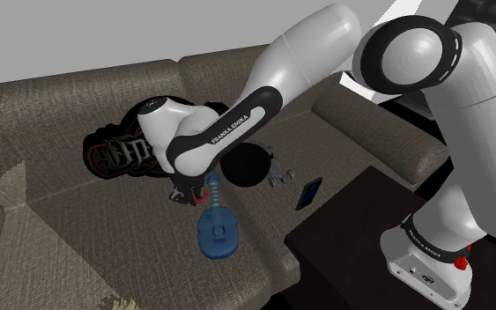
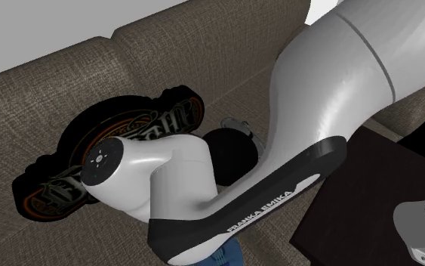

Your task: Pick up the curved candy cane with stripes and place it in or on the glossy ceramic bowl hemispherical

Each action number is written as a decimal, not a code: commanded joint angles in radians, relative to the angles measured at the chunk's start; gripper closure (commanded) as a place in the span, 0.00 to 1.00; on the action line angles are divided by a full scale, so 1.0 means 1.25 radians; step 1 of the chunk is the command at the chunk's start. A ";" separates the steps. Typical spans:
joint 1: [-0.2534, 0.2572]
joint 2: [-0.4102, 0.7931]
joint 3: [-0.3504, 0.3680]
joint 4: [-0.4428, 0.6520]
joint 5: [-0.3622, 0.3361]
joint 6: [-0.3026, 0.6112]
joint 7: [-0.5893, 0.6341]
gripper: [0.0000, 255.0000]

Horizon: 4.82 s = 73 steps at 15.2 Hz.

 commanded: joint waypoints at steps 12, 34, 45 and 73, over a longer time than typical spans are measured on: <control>-0.020 -0.091 0.031 -0.005 0.036 -0.083 -0.015 1.00; -0.237 -0.406 0.062 -0.352 0.143 -0.018 -0.190 1.00; -0.257 -0.384 0.038 -0.429 0.114 0.081 -0.201 1.00; -0.257 -0.398 0.046 -0.394 0.129 0.033 -0.210 0.00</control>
